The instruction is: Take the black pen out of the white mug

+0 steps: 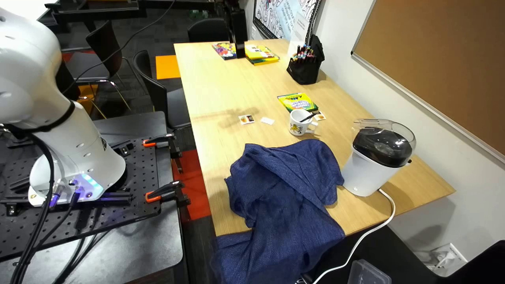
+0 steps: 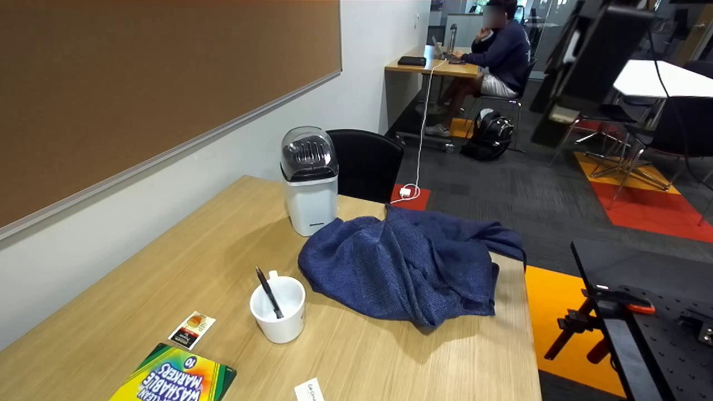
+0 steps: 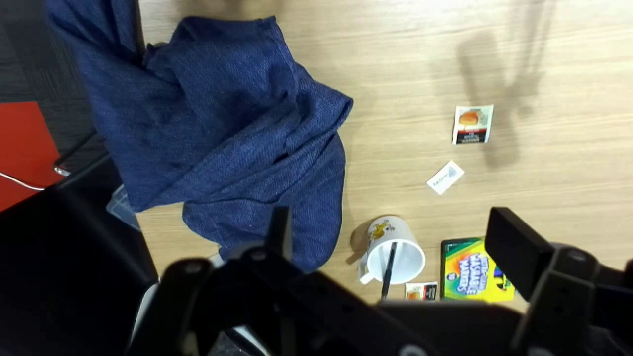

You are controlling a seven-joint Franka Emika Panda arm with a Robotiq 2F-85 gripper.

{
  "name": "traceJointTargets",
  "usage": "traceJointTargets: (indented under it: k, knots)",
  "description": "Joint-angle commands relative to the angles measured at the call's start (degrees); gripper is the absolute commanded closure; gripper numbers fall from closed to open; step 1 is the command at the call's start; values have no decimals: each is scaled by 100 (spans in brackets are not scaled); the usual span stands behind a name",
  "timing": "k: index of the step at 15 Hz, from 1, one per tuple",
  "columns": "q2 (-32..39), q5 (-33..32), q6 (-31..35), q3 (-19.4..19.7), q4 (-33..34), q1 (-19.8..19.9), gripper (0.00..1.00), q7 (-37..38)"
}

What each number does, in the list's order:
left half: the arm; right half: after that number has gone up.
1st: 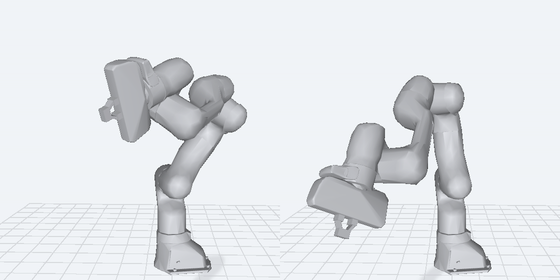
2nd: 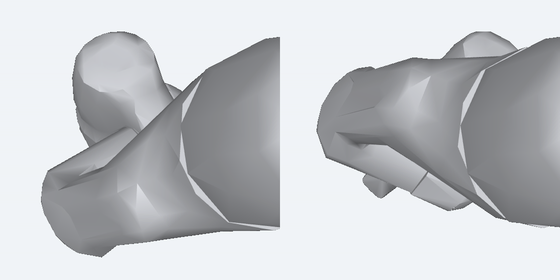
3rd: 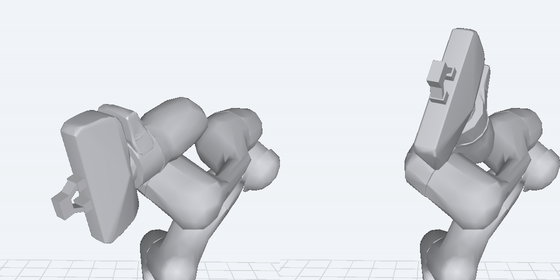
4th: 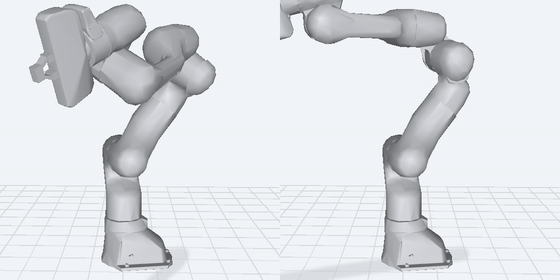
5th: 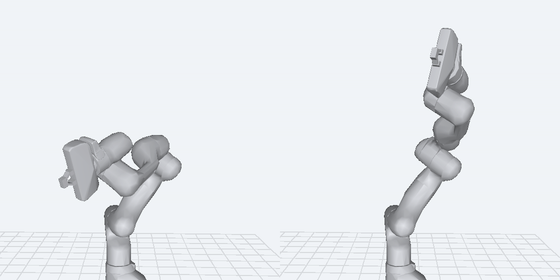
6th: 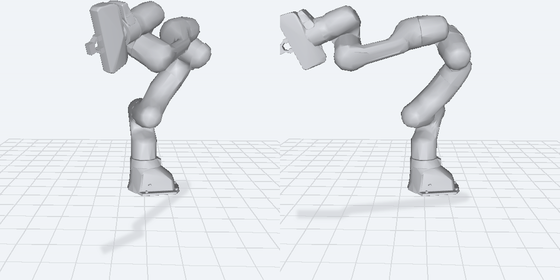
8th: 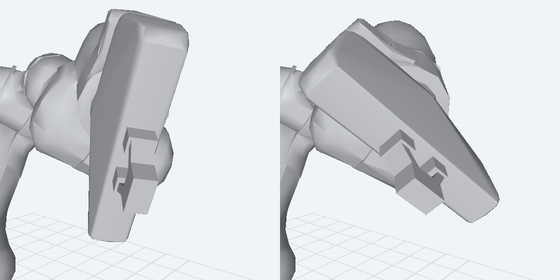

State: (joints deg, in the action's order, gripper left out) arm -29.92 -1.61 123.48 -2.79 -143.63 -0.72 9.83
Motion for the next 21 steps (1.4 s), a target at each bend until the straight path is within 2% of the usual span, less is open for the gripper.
traceJointTargets:
  k: [1, 7, 10, 13, 16, 17, 21]
  knots:
    - [685, 60, 882, -250, 134, 80, 0, 588]
    - [1885, -151, 2503, -455, 352, 128, 0, 1241]
    - [2480, -636, 3022, -542, 577, 206, 0, 1718]
    - [3042, -1524, 3199, -502, 973, 165, 0, 2503]
    - [3576, -2344, 3055, -285, 1548, -67, 0, 3285]
    - [3745, -2511, 3030, -381, 1728, 8, 0, 3473]
    - [4485, -2792, 2988, -335, 2442, -123, 0, 3873]
